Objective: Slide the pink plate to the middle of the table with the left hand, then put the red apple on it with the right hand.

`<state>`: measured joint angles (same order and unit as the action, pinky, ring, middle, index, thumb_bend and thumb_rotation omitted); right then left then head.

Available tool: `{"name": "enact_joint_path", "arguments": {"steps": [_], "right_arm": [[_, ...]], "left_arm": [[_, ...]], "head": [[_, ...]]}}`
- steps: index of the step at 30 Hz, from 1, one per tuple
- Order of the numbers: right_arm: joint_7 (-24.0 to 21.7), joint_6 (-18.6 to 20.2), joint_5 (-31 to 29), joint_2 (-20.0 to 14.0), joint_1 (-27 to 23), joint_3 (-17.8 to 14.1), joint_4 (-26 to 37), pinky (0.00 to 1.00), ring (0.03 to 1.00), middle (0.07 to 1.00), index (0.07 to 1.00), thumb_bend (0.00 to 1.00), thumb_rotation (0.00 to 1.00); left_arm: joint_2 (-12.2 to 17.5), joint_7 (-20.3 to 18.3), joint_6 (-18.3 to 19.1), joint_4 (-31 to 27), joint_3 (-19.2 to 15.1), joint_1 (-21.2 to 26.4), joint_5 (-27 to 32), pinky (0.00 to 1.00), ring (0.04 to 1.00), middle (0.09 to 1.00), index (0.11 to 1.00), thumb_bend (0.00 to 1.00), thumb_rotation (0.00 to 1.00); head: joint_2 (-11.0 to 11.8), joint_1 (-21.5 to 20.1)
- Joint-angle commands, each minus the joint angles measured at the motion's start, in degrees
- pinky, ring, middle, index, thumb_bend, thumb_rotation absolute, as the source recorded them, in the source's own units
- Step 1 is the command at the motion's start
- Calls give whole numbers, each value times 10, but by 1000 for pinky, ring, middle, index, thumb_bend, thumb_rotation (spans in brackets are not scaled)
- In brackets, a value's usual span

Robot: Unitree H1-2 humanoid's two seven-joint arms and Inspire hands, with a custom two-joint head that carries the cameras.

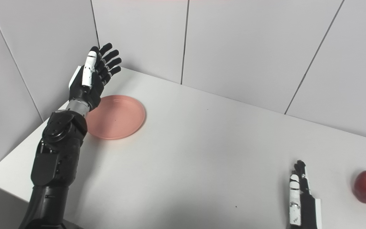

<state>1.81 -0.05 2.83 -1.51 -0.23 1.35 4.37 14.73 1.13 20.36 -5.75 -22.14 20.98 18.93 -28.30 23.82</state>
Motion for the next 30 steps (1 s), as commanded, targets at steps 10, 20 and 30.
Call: {"name": "enact_joint_path", "arguments": {"steps": [10, 20, 30], "right_arm": [[-2, -19, -1, -6, -6, -5, 5, 995, 972, 964, 958, 82, 1000], [-5, -13, -3, -7, -4, -4, 13, 1000, 977, 965, 956, 69, 1000], [-8, -8, -3, -8, -3, -5, 18, 1000, 976, 966, 959, 59, 1000]], "left_arm": [[51, -2, -29, 44, -37, 32, 17, 911, 898, 891, 872, 384, 1000], [71, 2, -28, 73, -60, 30, 23, 898, 881, 884, 875, 379, 1000], [81, -7, -31, 105, -76, 26, 32, 898, 886, 887, 873, 362, 1000]], "head": [[0, 3], [-2, 6], [-3, 8]]}}
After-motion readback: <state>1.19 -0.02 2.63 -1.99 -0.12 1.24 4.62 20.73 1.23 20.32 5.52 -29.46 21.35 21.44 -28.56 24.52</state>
